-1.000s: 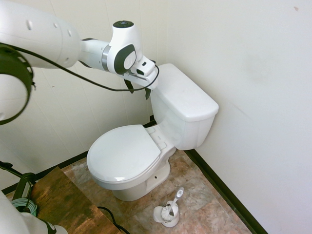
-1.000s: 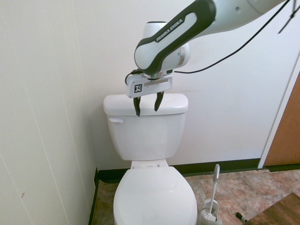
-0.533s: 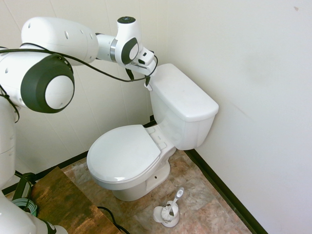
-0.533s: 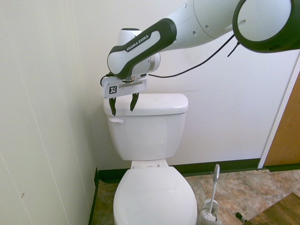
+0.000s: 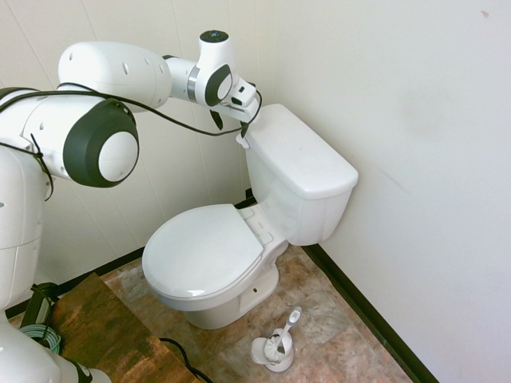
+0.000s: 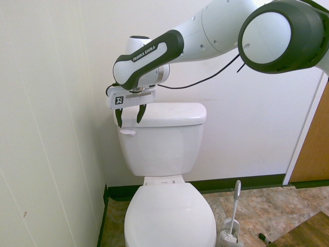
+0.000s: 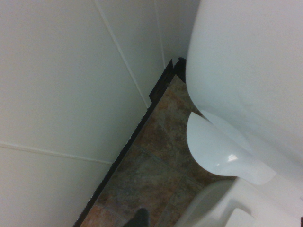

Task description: Flush the toilet

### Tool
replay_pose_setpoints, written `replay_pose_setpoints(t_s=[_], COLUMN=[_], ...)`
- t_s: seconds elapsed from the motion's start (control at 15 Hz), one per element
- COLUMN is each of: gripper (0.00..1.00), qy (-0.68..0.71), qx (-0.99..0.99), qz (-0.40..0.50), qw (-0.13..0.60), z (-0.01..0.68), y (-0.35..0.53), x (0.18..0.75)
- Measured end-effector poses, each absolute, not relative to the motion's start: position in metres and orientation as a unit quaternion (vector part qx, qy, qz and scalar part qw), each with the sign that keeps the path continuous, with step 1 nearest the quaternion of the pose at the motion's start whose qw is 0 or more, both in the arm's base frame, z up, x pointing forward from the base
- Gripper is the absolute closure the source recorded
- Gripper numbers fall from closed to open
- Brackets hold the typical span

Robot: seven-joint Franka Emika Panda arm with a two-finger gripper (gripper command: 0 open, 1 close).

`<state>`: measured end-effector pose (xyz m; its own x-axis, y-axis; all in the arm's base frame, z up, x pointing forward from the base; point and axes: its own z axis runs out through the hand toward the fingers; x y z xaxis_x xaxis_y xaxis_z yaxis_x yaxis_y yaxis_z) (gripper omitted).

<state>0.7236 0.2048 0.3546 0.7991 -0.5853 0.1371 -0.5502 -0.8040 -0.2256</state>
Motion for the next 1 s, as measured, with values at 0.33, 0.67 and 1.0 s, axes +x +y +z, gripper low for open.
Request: replay_pose_setpoints(t_s=[0.33, 0.67, 1.0], gripper=[1.00, 1.00, 1.00], qy=[0.305, 0.307, 0.309], qx=[-0.943, -0.942, -0.940], qz=[-0.097, -0.100, -0.110], qw=[0.089, 0.095, 0.097], z=[0.343, 0.338, 0.339], y=[0.199, 0.193, 0.191], x=[0.731, 0.741, 0.747])
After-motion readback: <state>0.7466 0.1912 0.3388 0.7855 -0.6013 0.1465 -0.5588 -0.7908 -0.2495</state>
